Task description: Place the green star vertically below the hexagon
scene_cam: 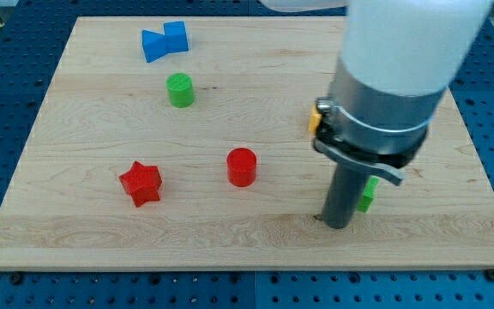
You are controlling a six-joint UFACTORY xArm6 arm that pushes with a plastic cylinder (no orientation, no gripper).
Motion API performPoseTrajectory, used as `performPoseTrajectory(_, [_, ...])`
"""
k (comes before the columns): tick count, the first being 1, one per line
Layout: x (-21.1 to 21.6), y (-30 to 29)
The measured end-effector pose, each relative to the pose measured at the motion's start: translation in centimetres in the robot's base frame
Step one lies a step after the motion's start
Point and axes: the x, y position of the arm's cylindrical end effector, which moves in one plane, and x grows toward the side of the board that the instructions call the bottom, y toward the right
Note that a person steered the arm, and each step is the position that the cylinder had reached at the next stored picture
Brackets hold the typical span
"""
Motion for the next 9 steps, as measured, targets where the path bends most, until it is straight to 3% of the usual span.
performPoseTrajectory(8, [-0.5, 5.1])
performPoseTrajectory(9, [-2.8, 4.3])
